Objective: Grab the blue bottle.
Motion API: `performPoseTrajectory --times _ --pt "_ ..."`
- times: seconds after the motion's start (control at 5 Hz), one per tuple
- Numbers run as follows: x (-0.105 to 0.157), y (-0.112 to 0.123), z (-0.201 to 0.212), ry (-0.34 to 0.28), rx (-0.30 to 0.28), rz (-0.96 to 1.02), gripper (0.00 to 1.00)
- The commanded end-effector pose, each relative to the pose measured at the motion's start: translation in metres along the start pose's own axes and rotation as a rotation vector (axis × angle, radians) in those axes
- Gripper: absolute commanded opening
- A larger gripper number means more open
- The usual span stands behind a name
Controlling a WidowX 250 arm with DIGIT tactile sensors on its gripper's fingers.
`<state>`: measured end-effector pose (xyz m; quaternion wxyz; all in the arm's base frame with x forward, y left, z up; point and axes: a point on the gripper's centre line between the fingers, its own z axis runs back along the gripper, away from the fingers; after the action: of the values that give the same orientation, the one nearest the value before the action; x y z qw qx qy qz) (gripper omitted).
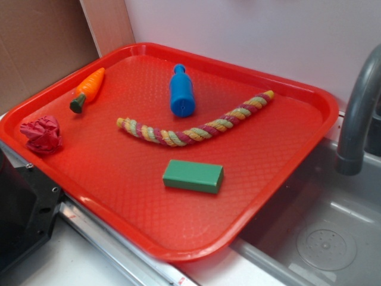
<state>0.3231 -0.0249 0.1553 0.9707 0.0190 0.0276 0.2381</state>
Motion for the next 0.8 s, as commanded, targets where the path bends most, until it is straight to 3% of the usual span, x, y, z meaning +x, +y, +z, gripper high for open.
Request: performPoseTrajectory --times 0.0,0.2,0.4,0.6 --pt "-0.036 0.073 -0.042 0.035 0.117 0.027 1.00" --pt "-0.033 0.080 -0.052 0.039 0.097 0.027 1.00" --pt "-0.015 0.074 -0.057 0.000 0.054 0.029 1.00" --pt "0.008 0.061 -0.051 -0.072 -0.030 0.005 1.00"
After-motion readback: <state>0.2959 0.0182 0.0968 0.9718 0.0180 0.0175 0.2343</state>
